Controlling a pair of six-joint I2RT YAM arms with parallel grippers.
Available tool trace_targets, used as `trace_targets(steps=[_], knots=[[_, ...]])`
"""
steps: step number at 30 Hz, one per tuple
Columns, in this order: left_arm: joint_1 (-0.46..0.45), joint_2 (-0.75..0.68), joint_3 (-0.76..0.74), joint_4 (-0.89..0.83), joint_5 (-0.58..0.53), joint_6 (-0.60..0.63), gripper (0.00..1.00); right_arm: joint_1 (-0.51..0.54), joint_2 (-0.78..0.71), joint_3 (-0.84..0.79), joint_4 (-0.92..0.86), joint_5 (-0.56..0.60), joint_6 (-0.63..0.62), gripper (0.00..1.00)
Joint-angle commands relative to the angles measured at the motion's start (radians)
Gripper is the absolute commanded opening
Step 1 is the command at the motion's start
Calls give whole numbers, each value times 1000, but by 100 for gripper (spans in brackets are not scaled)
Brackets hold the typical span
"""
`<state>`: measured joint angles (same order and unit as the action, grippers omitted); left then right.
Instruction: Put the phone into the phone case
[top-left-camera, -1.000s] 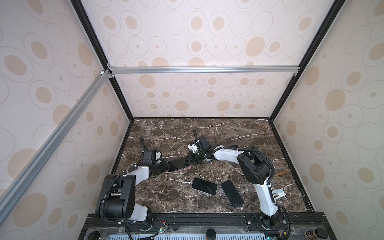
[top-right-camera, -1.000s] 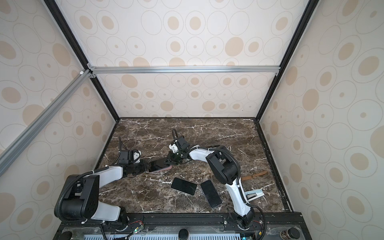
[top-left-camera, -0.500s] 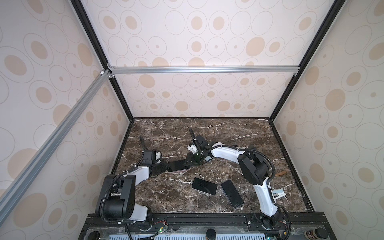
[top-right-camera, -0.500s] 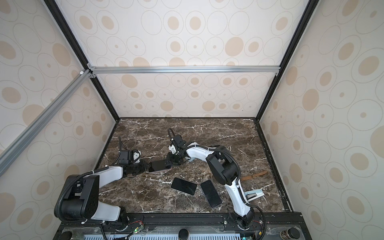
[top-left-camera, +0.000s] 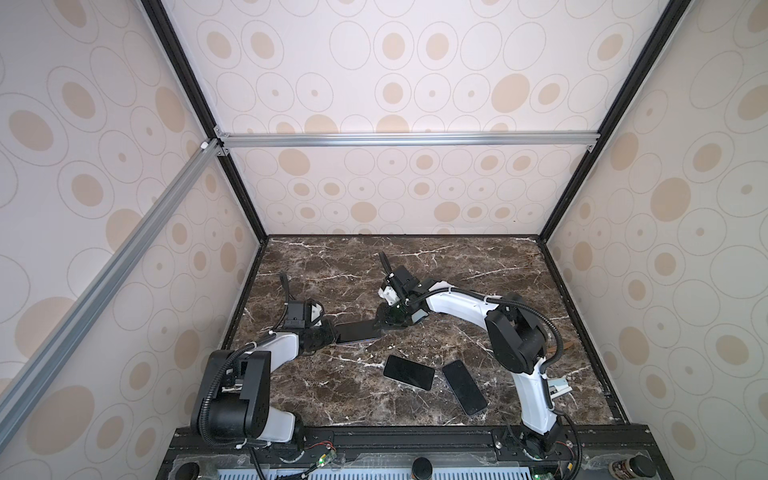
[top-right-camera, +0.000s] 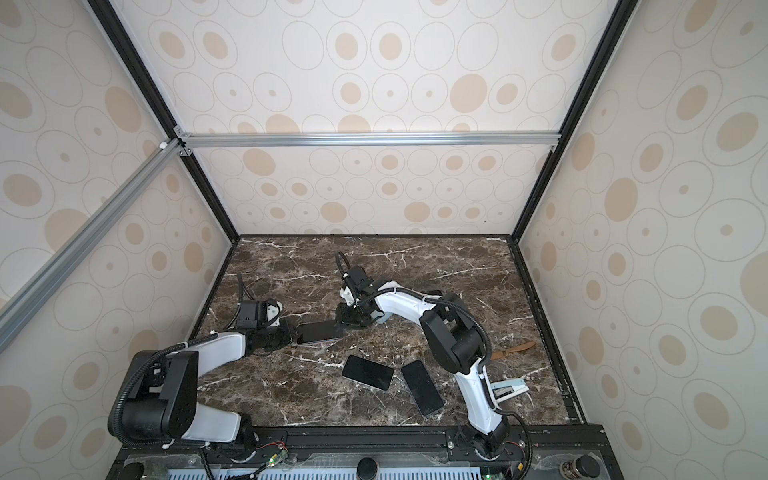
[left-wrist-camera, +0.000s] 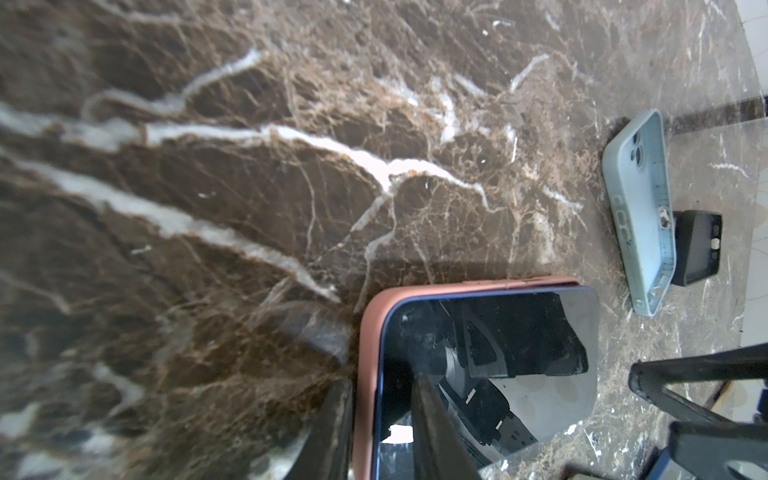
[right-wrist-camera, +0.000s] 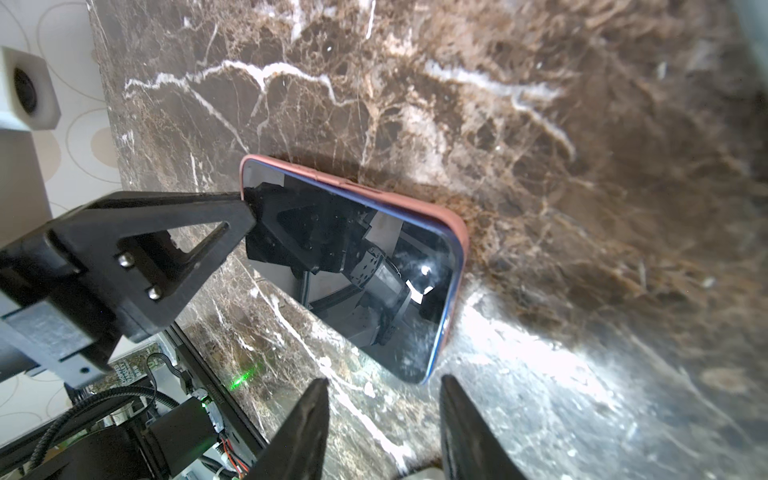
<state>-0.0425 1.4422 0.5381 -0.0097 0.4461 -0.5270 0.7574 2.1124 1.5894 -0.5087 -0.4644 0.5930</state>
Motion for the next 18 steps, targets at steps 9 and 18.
trace_targets(steps=[9, 18], knots=[[-22, -13, -18, -18, 19, 2, 23, 4, -6, -37, -16, 5, -17, 38], [-37, -8, -18, -17, 58, 0, 21, 3, 34, -31, -10, -29, -5, 35]])
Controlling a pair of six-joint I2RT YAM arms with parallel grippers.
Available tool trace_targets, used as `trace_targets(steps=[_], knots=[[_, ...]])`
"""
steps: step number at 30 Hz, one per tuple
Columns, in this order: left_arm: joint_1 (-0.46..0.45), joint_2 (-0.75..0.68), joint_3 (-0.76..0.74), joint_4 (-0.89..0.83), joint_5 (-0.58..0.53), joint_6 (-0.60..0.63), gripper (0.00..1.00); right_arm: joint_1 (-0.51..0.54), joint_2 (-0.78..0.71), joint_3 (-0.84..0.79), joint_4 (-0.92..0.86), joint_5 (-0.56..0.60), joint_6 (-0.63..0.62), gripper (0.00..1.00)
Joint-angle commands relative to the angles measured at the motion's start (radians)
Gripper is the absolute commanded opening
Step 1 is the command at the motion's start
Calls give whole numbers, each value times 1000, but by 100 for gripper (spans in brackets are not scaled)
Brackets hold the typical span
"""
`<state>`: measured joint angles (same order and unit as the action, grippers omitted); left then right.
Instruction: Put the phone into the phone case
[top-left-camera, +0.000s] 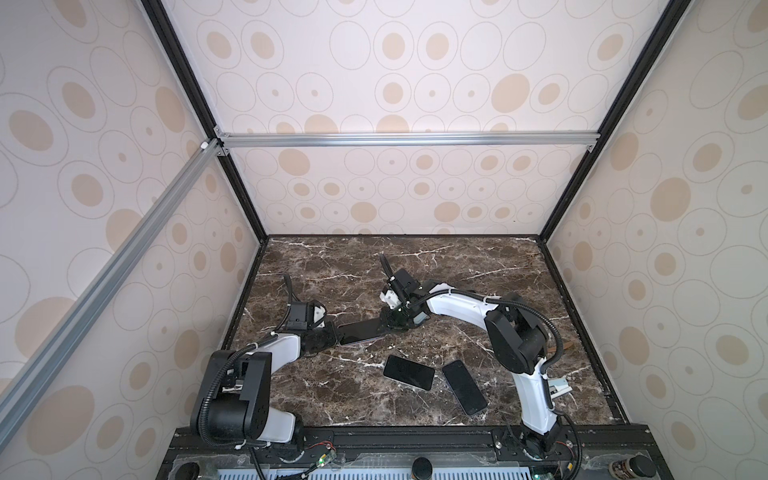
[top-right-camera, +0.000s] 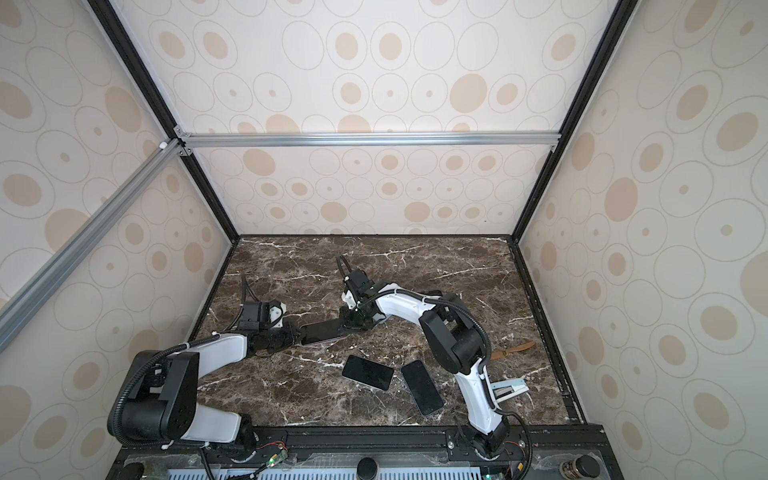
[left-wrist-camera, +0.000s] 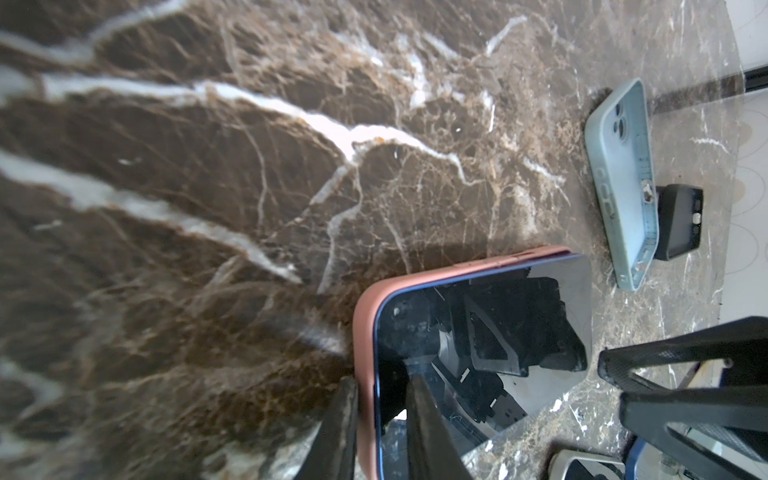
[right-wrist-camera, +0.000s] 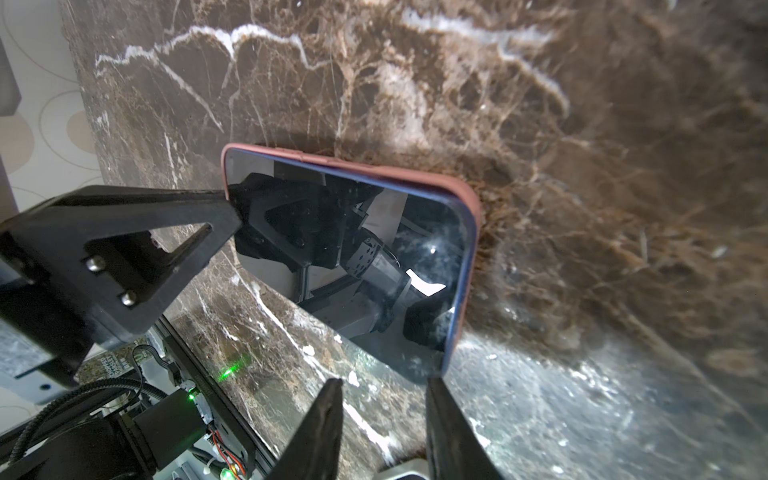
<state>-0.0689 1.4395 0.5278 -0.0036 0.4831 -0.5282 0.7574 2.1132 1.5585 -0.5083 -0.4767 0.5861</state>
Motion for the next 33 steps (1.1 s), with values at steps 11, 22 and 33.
trace_targets(steps=[11, 22, 33], knots=[[-12, -14, -11, -18, 27, 0, 20, 7, 62, 2, -21, -22, 0, 29], [-12, -4, -3, -27, 17, 8, 20, 8, -17, 49, -103, 68, -54, 29], [-11, -4, -5, -29, 17, 8, 20, -16, -11, 40, -127, 109, -90, 32]])
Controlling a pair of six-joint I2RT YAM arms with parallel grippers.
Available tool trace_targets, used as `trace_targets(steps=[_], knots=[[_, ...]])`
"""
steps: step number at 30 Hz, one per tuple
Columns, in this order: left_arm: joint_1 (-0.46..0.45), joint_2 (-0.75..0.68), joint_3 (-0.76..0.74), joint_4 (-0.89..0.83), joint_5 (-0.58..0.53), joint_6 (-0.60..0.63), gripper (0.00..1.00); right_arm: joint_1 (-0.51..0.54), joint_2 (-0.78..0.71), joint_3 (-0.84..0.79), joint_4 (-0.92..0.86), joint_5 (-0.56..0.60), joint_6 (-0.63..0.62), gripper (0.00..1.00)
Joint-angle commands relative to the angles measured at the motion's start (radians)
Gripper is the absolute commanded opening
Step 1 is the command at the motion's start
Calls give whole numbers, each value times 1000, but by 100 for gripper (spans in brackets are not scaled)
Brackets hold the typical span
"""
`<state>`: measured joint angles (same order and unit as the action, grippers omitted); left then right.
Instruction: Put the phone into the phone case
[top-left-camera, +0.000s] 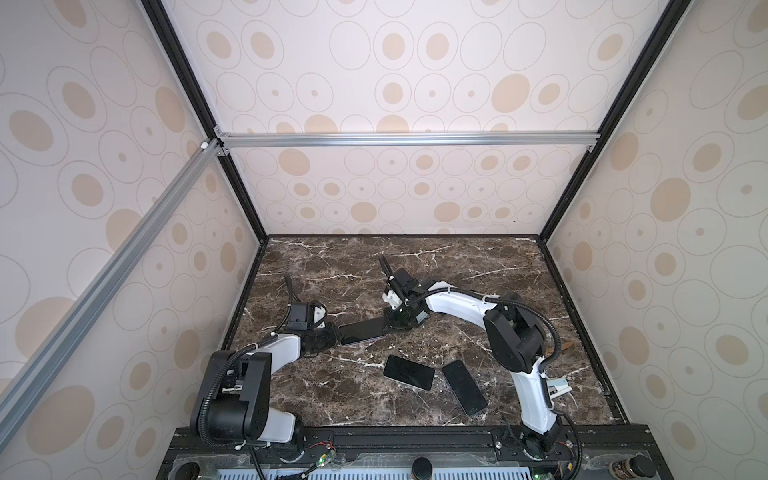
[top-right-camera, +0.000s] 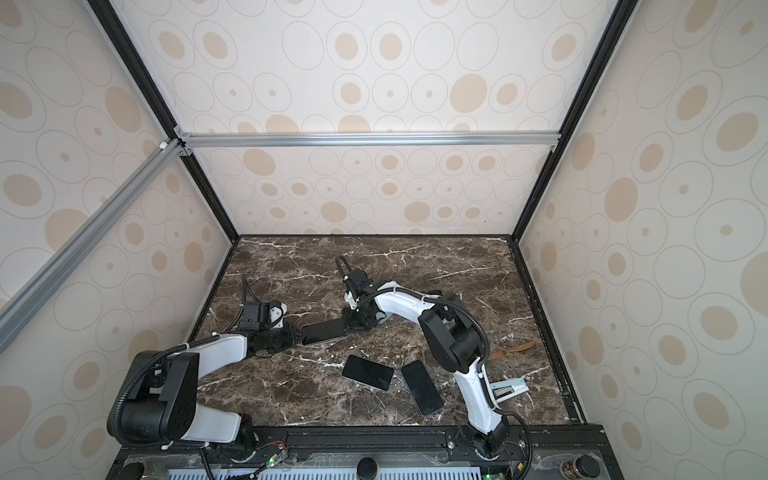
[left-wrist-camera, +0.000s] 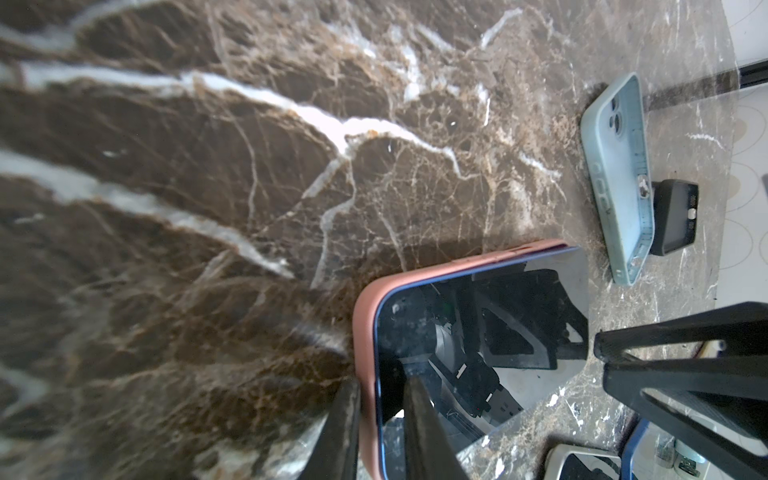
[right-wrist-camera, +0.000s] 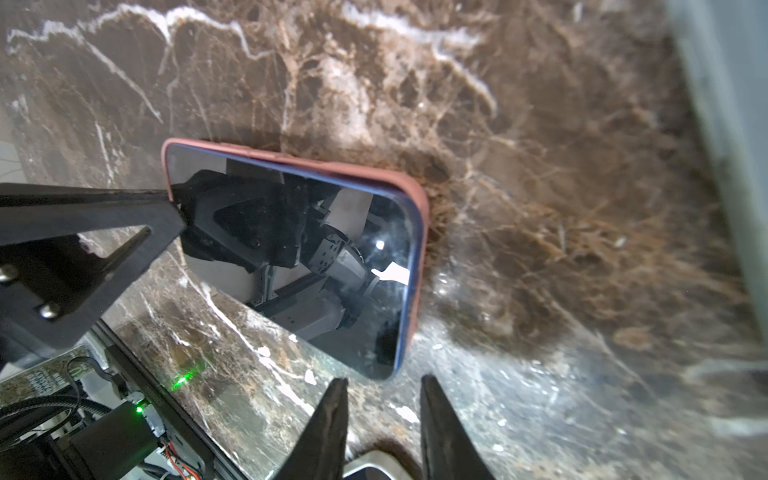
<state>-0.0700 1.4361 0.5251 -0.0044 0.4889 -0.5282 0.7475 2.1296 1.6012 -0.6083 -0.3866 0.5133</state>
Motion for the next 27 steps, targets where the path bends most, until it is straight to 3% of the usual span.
trace_targets(steps=[1, 8, 27], knots=[[-11, 1, -1, -27, 12, 8, 20, -7, -24, -4, -24, 15, -16, 32], [-10, 7, -4, -22, 26, 5, 19, -8, 10, -20, 30, -55, 1, 27], [-11, 23, -5, -12, 50, -1, 19, -11, 65, -26, 42, -70, 4, 15]])
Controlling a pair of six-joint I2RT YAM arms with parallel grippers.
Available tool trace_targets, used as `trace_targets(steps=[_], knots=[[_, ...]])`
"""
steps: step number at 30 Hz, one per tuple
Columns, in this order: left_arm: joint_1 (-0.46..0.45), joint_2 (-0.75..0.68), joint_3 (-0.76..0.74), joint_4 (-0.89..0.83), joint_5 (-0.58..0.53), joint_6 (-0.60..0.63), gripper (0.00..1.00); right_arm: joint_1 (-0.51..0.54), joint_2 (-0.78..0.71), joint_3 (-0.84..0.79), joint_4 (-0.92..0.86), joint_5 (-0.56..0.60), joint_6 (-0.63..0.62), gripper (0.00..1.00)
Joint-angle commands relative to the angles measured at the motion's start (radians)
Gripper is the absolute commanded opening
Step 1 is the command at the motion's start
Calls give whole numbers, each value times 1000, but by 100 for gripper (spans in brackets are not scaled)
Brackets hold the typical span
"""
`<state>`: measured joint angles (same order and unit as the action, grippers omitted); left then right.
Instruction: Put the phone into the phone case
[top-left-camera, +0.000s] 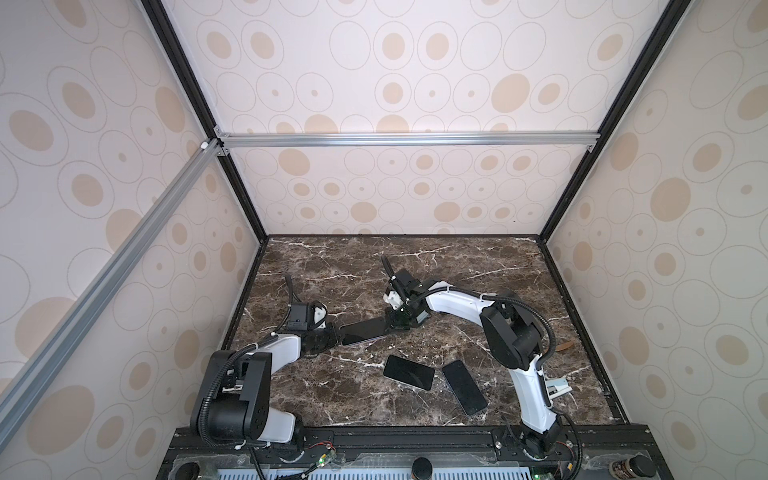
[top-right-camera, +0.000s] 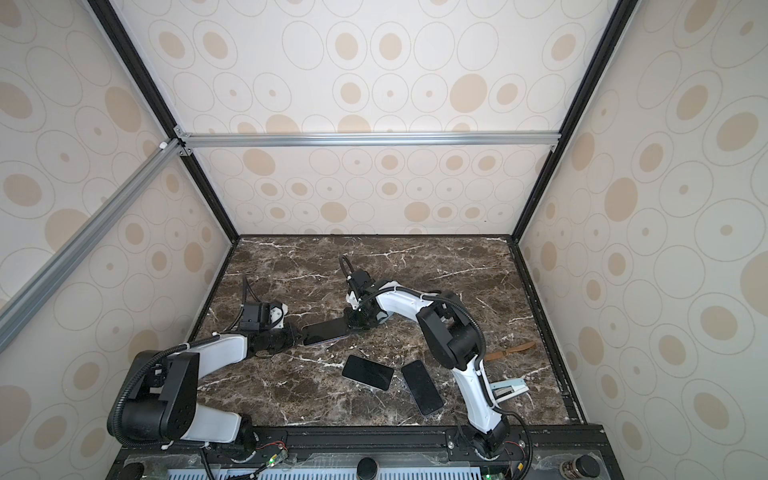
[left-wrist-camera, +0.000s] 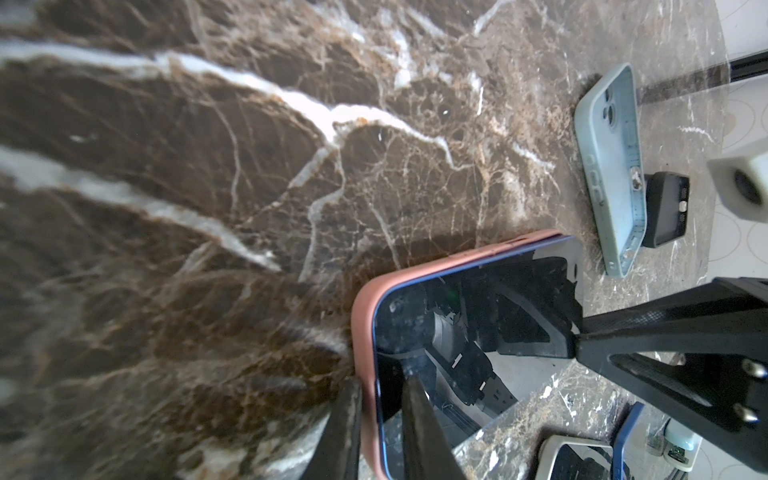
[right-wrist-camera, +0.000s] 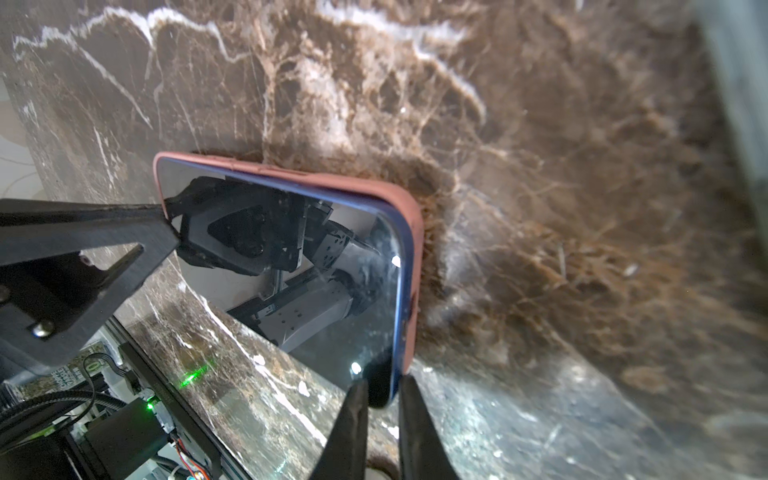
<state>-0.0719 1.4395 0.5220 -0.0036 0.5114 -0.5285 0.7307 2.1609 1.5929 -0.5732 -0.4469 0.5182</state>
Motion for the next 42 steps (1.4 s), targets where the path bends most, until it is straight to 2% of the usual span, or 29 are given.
trace_targets(steps=[1, 21, 29, 34, 42], knots=[[-9, 20, -3, -12, 30, -2, 19, 7, 39, -17, 7, -14, -1, 15], [-19, 41, -5, -4, 37, -12, 18, 24, 138, -60, -11, 7, -31, 10], [-19, 28, 11, -53, -35, 11, 18, 26, 125, -32, -52, 9, -56, 9], [-19, 36, 15, -55, -36, 14, 18, 24, 122, 17, -87, 34, -80, 9], [-19, 61, 14, -53, -25, 14, 17, 26, 190, 35, -73, 11, -78, 9]])
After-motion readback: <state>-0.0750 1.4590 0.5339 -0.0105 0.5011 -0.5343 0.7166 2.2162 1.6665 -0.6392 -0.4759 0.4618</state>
